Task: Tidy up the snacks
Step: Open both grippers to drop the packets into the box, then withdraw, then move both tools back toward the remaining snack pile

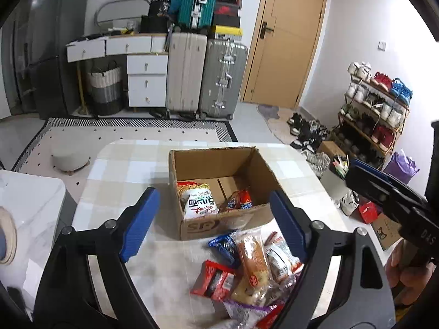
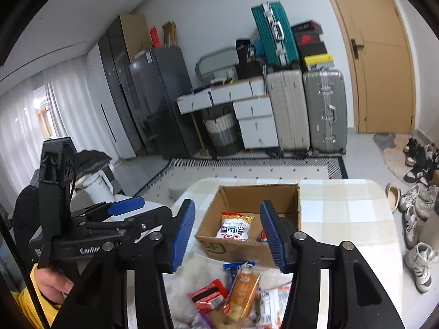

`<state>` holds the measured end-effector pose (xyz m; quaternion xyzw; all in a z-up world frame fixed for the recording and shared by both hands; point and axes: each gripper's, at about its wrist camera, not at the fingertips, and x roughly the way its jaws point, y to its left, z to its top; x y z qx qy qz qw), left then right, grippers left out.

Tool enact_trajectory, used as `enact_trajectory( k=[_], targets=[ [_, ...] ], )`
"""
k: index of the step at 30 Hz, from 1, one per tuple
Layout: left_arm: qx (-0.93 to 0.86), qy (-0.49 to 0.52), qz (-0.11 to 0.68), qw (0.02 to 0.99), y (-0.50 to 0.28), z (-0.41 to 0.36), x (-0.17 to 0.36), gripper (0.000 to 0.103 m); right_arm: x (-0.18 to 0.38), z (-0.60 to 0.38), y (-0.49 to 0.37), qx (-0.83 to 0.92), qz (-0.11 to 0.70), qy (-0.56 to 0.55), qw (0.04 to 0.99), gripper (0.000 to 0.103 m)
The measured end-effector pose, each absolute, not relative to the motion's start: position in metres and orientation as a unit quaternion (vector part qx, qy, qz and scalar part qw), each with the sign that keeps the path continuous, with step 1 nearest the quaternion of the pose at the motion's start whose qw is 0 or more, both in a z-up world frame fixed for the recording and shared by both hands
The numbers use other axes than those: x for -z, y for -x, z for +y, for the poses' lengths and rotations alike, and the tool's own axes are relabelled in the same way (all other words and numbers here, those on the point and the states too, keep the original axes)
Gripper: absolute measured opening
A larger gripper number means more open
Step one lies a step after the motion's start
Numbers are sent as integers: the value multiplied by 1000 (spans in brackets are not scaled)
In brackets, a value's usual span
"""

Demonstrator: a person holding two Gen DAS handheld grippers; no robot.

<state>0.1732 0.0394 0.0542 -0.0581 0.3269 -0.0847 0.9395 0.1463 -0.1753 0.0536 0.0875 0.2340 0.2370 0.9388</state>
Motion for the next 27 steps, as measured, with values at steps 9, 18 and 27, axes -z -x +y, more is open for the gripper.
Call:
enact_trajectory(
  k=[9,18,27],
  targets=[
    [79,38,288,954,-72,36,-73,86,-52,-182,-54,-224,174,-79,956,82],
    [75,31,276,958,9,25,-69,88,-27,-179,13,-222,156,-63,960,93],
    [59,12,255,965,75,21,-52,103,-5,-170,52,-215,142,-50,965,100]
  ],
)
